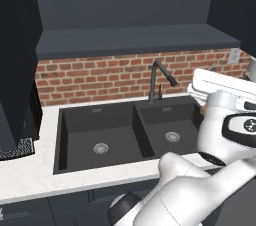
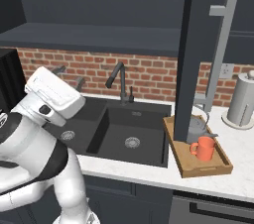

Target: Pick the kettle from the counter and place it on the tray. Then pick the mug from the cabinet and place it on the tray. Then close the cabinet doors.

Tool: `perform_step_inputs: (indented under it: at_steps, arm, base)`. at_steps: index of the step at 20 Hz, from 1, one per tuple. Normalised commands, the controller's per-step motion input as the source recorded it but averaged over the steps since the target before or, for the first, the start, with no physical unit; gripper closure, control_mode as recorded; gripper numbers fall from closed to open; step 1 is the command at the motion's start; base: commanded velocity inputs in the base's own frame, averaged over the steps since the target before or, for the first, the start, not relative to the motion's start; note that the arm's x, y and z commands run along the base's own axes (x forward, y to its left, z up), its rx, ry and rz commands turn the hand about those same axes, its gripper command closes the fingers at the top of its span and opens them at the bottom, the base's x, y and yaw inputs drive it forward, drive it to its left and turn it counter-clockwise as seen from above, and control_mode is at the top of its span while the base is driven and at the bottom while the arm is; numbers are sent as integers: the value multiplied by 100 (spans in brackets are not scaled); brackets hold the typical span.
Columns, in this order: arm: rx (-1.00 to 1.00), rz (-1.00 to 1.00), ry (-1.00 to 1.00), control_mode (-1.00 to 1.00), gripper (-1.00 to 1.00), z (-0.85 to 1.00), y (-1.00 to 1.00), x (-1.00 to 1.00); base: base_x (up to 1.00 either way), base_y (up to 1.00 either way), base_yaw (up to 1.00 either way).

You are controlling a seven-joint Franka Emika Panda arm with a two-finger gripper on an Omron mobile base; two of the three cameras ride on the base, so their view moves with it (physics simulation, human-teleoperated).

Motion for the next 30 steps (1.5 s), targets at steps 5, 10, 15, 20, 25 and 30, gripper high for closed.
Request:
perform_step_inputs:
  at_steps: [5, 10, 15, 20, 25, 30]
  arm:
    - [34, 68, -1, -100, -100, 33, 30, -24]
    - [38, 65, 4, -100, -100, 39, 33, -17]
    - [41, 59, 16, -100, -100, 43, 39, -13]
    - [38, 54, 13, -100, -100, 45, 38, -22]
    - [30, 41, 0, -100, -100, 48, 29, -42]
    - [28, 25, 0, -100, -100, 47, 20, -54]
  base:
    - [0, 0, 0]
    - [0, 0, 0]
    - [0, 0, 0]
    - [0, 0, 0]
    - [0, 0, 0]
    - [0, 0, 0]
